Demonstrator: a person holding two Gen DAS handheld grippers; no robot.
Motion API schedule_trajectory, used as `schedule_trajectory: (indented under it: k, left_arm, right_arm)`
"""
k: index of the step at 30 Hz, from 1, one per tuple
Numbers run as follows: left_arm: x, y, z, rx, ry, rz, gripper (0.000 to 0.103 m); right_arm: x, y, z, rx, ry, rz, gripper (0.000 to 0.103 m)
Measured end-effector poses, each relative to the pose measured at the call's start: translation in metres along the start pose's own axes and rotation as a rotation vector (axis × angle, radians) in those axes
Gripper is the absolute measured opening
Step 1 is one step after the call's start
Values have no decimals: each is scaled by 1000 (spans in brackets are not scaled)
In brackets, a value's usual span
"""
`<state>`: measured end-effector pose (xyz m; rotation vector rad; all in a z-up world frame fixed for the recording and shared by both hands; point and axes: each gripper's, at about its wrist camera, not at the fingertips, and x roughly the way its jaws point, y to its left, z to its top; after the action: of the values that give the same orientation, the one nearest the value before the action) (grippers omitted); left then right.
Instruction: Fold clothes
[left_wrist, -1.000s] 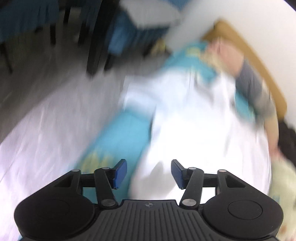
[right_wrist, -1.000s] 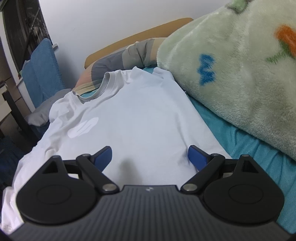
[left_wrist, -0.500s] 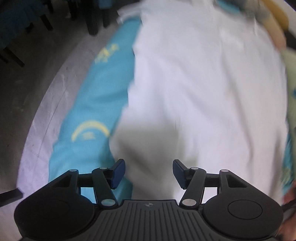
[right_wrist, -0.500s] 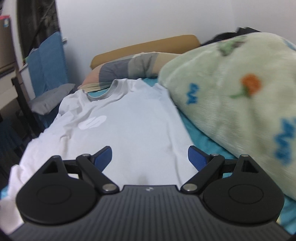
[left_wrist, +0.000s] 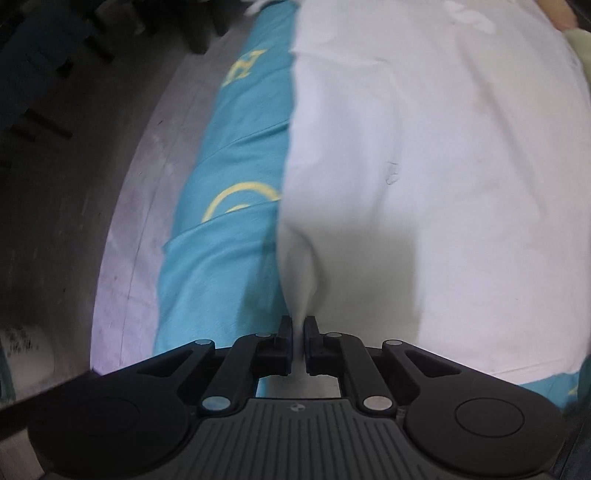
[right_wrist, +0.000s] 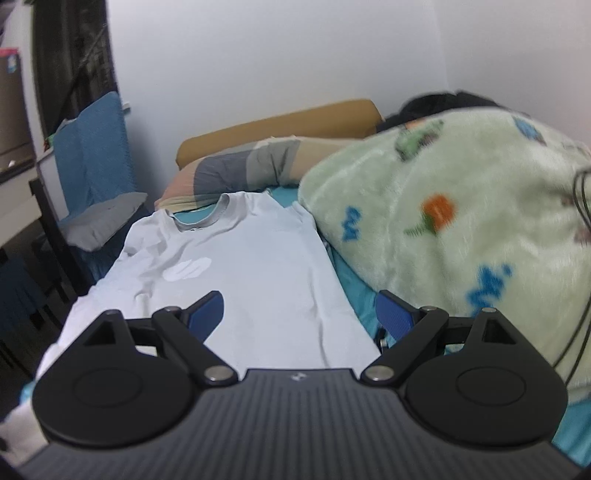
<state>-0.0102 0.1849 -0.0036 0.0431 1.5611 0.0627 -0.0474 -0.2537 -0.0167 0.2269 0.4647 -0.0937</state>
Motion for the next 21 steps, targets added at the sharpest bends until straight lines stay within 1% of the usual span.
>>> schedule_trajectory:
  k: [2,3,4,5,6,8,9,10,12,13,16,17,18,19,21]
  left_arm:
    - [-3,-1,-6,7,10,35,10]
    - [-6,-6,-6,6,1,47,15]
    - [-11,-9,-6,6,-14,57,17]
    - [-18,-11,-7,12,-42,65,28]
    - [-26,-14,-7,22,-74,73,50]
    - [-41,-36,-3,78,-149,67,71]
    - [-50,-48,-2,111,-192,61,77]
    - [-60,-57,-3,132,-239,50,79]
    - [-81,-76,-5,141,-337,1,82]
    - [-89,-86,-5,125,-389,-28,83]
    - [-107,-124,-5,74,-552,-93,90]
    - [-114,-133,-7,60,-611,-112,94]
    - [-116,-140,-8,40,-657,-134,98]
    - [-111,-145,-7,11,-683,-161,99]
    - [-101,-155,-5,-46,-735,-215,100]
  right_arm:
    - [3,2,-1,-20,0,11,90]
    - [4,2,-2,-20,4,22,90]
    - [4,3,-2,-18,9,32,90]
    - [5,3,-2,-15,12,42,90]
    - [5,3,-2,-12,12,49,90]
    - [4,5,-2,-11,0,38,90]
    - [4,5,-2,-7,-6,42,90]
    - [4,4,-1,5,-7,51,90]
    - [7,0,0,37,-2,71,90]
    - [9,-1,-1,52,4,80,90]
    - [17,-6,-2,94,25,104,90]
    - [20,-8,-2,109,31,116,90]
    - [22,-10,-2,126,33,127,90]
    - [24,-12,-2,146,31,142,90]
    - [31,-17,0,178,38,200,90]
